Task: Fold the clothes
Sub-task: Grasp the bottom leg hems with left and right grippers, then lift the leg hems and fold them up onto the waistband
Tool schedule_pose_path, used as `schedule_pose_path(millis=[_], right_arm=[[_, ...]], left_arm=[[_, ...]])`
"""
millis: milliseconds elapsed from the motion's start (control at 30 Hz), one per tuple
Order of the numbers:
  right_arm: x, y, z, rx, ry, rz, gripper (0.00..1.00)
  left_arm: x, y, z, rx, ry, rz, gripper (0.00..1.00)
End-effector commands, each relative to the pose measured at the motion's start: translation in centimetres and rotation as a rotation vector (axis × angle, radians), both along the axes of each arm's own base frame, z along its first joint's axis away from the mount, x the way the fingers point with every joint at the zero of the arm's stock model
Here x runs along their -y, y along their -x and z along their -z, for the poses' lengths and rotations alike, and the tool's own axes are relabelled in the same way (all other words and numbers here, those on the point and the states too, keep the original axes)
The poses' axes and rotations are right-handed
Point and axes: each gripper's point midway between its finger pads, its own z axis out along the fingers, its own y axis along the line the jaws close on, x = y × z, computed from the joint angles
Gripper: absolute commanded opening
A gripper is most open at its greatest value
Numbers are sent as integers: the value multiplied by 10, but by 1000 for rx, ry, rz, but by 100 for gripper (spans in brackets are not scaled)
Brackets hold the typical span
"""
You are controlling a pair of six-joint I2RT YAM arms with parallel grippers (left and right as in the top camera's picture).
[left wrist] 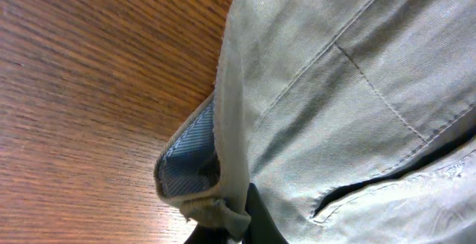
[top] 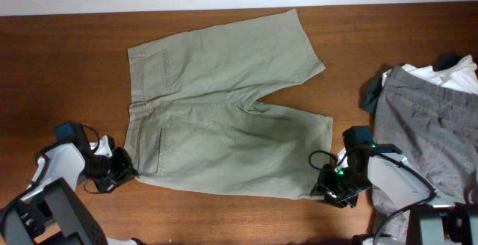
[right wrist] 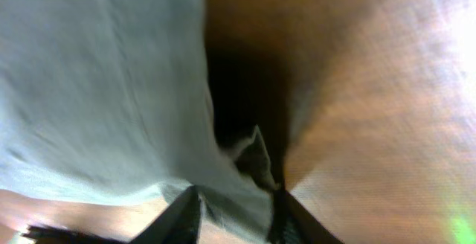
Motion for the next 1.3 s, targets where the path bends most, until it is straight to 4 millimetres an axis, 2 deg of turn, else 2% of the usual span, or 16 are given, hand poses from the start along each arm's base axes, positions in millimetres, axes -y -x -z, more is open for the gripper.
schedule_pose_path(millis=[0,67,167,267,367,400,433,633,700,767,833,933,1067,1133,1200,1267], right_arm=[[10,-3,10,30,60,-14,25],[17,-8,9,52,98,-38,4],[17,-17,-17,87,98,-54,4],[21,-34,-81,206,128,-65,4],[44,-50,-145,366,270,-48,4],[53,-55,-185,458,324,-31,4],[54,-56,-203,495,330,-25,4],[65,-44,-296,643,397,13,4],[66,-40,-320,694,408,25,4],[67,-41,-332,724,412,32,4],[69,-50,-337,743,422,39,4],[75,-95,-324,711,461,34,4],[72,-186,-275,651,444,-2,4],[63,-221,-249,645,400,-46,4],[51,-259,-216,643,329,-60,4],[50,-289,-190,653,321,-60,4]], left_arm=[[0,-7,-3,34,11,43,0],[0,-7,-3,40,8,56,0],[-3,-13,-9,57,0,78,0],[-9,-24,-32,78,-12,78,0],[-8,-23,-63,110,-28,114,0],[-8,-23,-82,151,-52,120,0],[-8,-22,-94,180,-70,120,0],[3,2,-183,405,-217,122,0],[5,19,-204,441,-285,116,0],[-2,36,-213,412,-368,99,0],[-7,40,-214,397,-399,88,0],[-17,18,-208,398,-390,67,0],[-30,-15,-172,312,-308,64,0],[-40,-33,-151,277,-289,67,0],[-53,-62,-121,267,-270,68,0],[-55,-91,-104,321,-228,72,0]])
